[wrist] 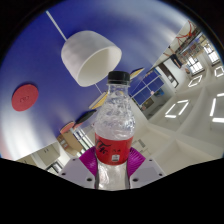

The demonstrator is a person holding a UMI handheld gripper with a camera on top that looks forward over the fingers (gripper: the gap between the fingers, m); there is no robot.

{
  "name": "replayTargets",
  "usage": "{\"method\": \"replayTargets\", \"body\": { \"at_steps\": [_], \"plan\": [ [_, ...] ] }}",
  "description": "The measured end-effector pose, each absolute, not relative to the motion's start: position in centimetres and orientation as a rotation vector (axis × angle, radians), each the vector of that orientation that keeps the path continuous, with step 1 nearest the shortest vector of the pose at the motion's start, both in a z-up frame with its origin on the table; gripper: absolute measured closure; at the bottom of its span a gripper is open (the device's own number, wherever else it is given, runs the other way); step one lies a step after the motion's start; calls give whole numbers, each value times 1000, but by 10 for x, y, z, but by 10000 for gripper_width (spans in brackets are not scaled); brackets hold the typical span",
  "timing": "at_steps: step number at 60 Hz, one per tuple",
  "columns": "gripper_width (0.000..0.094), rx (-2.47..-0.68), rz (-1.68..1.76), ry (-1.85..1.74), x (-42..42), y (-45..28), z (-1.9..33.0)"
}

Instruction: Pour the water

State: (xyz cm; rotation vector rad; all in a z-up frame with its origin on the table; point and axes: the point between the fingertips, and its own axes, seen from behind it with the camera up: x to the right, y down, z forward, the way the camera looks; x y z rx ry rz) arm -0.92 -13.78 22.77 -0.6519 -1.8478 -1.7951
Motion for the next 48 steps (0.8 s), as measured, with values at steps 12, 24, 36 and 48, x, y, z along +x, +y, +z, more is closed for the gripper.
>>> {"method": "replayTargets", "body": {
  "at_steps": [12,24,36,48],
  "plan": [
    [593,-715,-1745,-1759,-11,-141,251],
    [596,-1140,-1430,-1131,24,-157,365],
    [597,-1473,-698,-406,62,-178,398],
    [594,-1640,-185,-90,63,-162,286]
  ]
}}
